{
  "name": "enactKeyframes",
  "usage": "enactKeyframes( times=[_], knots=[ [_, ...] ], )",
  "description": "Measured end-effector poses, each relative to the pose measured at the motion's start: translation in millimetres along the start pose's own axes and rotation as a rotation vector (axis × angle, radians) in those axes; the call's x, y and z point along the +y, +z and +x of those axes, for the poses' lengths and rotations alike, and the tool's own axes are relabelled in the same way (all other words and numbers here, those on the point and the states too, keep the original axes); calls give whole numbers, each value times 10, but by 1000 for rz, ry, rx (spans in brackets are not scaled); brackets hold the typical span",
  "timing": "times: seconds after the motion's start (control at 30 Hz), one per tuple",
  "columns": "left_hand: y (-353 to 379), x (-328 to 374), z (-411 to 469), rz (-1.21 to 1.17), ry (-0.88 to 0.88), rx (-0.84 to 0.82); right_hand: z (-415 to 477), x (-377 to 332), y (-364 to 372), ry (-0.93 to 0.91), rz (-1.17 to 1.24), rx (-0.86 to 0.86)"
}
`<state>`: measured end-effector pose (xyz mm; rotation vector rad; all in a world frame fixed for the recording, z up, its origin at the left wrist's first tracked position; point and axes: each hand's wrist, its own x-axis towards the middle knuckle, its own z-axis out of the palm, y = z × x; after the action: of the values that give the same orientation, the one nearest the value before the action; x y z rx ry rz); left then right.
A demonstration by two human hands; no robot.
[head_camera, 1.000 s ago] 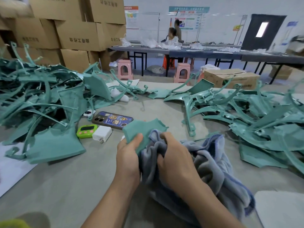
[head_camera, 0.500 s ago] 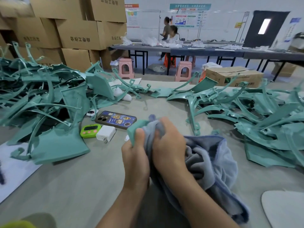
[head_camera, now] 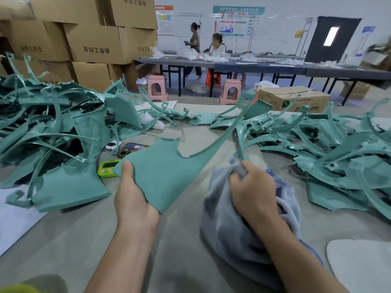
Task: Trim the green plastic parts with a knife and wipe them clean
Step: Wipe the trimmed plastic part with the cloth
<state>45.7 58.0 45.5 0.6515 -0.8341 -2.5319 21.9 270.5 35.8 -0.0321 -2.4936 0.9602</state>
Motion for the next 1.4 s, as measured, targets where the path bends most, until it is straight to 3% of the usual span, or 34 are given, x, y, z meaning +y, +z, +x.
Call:
enactKeyframes(
  times=[0.1,0.23,0.3,0.53,0.67,0.87,0.93,0.97,1.03,1.1,1.17,1.27,1.33,1.4],
  knots=[
    [-30,18,19,10,-7,51,-49,35,-117,26,153,185],
    [36,-120,-5,189,60,40,-276,-178,-97,-332,81,22],
    [77,-220,-57,248,70,-13,-282,-231,-34,-386,22,-8],
    [105,-267,-82,277,36,-40,-194,-109,-86,-296,-95,183],
    [52,-229,-46,281,-6,-24,-31,71,-214,-89,-133,317],
    [-26,-203,29,353,75,29,246,507,-622,265,-135,568],
    [-32,-209,25,317,90,46,240,568,-790,328,-173,579],
    [-31,-214,24,297,100,50,223,561,-848,316,-207,575],
    [-9,-219,-2,263,153,61,110,380,-883,105,-196,610],
    [26,-214,-73,296,311,41,-109,41,-758,-249,-56,488],
    [25,-244,-192,420,529,-65,-368,-281,-505,-388,136,135],
    [-59,-387,-391,694,643,-447,-567,-660,-189,0,730,-441],
    [-66,-442,-503,1030,739,-714,-485,-621,-129,497,1252,-568],
    [-43,-506,-554,1222,812,-991,-356,-426,-226,796,1600,-608]
  ],
)
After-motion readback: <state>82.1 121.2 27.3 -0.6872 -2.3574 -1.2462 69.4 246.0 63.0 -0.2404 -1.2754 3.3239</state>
